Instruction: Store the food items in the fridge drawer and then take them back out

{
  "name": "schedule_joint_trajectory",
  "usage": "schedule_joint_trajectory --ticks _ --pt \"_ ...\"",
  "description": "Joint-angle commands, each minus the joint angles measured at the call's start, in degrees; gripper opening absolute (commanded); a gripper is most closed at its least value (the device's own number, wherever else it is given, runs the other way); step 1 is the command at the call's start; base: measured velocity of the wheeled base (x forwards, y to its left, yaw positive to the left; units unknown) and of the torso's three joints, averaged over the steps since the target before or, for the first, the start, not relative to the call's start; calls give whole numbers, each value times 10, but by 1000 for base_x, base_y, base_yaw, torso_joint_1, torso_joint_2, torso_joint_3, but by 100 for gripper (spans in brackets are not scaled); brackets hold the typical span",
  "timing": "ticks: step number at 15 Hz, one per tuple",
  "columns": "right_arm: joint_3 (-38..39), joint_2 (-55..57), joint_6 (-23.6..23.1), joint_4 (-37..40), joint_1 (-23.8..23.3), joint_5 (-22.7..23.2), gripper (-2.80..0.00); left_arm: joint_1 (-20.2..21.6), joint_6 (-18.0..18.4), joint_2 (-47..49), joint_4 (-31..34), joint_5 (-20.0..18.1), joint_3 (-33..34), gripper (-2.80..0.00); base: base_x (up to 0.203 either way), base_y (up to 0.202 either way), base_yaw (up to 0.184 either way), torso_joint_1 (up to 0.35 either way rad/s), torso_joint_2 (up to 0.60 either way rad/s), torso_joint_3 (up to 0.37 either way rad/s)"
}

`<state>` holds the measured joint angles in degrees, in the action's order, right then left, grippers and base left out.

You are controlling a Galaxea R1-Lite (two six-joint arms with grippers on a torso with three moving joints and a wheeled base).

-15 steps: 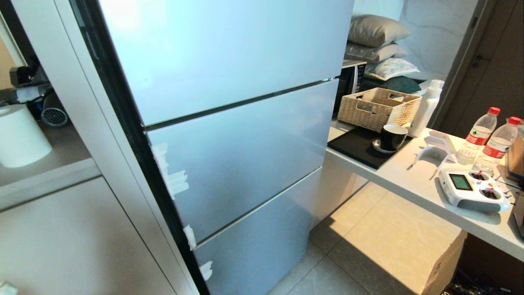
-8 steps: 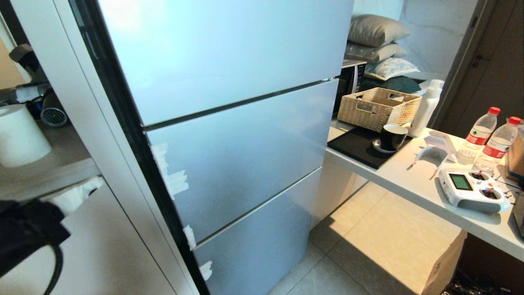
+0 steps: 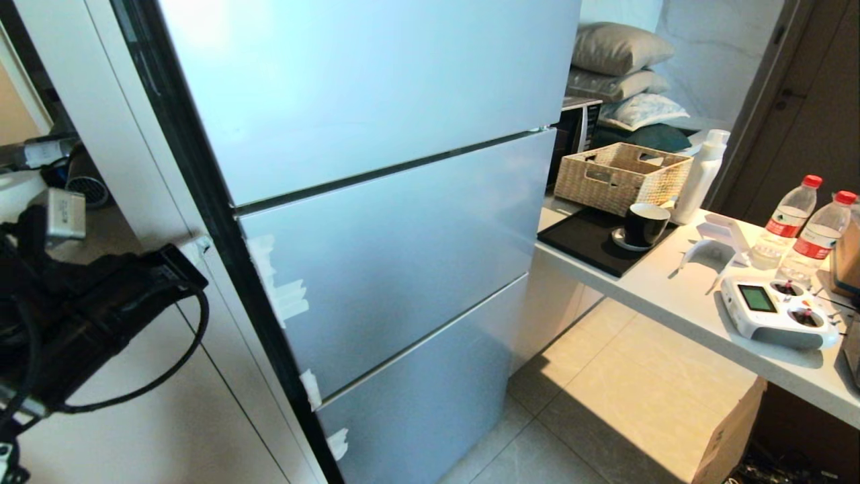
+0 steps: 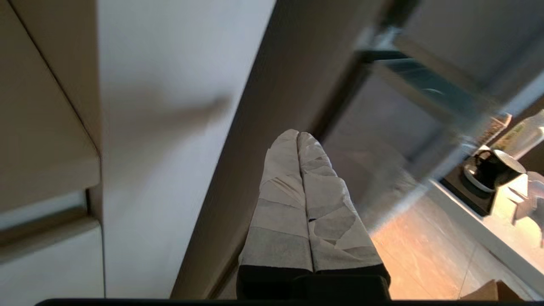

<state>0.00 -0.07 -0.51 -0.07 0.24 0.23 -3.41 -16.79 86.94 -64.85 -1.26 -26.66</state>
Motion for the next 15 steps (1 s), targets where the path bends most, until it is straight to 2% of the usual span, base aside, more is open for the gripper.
schedule_joint_trajectory --ticks 1,3,15 --pt "0 1 0 0 0 0 -280 0 -1 27 -5 0 -10 -280 0 0 0 0 0 0" --pt "0 1 0 0 0 0 -280 -1 -2 29 -3 -1 -14 -280 0 0 0 0 0 0" --pt "0 1 0 0 0 0 -280 -70 -2 41 -1 -5 -23 -280 0 0 0 0 0 0"
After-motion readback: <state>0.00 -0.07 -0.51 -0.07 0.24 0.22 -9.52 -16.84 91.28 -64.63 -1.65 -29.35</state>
